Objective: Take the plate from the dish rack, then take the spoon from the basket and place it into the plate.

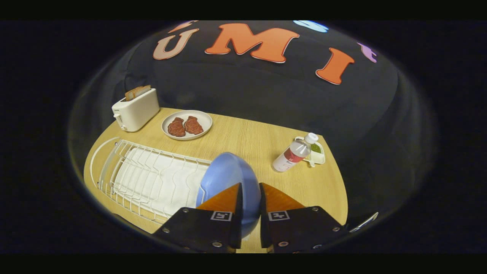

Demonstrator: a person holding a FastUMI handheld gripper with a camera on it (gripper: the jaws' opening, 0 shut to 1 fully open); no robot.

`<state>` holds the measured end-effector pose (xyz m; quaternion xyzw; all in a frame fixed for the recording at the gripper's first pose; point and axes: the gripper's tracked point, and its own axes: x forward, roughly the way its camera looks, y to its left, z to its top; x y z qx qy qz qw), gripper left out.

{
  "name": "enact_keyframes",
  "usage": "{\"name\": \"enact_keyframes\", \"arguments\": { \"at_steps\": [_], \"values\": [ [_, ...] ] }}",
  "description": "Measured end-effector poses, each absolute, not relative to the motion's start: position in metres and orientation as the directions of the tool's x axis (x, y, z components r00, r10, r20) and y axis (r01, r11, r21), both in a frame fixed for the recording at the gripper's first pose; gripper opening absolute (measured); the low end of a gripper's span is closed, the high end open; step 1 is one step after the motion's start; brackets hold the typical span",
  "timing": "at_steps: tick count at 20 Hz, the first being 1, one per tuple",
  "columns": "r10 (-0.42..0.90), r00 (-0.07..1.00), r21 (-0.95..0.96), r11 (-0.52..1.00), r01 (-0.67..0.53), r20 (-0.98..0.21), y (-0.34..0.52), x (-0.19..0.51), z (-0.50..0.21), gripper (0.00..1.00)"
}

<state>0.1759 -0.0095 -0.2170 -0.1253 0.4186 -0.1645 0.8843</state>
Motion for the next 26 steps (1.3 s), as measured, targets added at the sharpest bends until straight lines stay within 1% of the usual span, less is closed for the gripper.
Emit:
{"name": "enact_keyframes", "arguments": {
  "at_steps": [4, 9, 18, 20, 26],
  "values": [
    [-0.441, 0.62, -0.443, 0.882, 0.164, -0.649, -0.009, 0.181, -0.199, 0.19],
    [-0.414, 0.681, -0.458, 0.88, 0.129, -0.604, 0.005, 0.171, -0.173, 0.19],
    [-0.292, 0.73, -0.335, 0.938, 0.092, -0.618, 0.018, 0.101, -0.136, 0.18],
    [-0.27, 0.747, -0.309, 0.947, 0.091, -0.608, 0.017, 0.08, -0.137, 0.18],
    [-0.214, 0.752, -0.236, 0.968, 0.081, -0.623, 0.01, 0.025, -0.164, 0.18]
  ]
}}
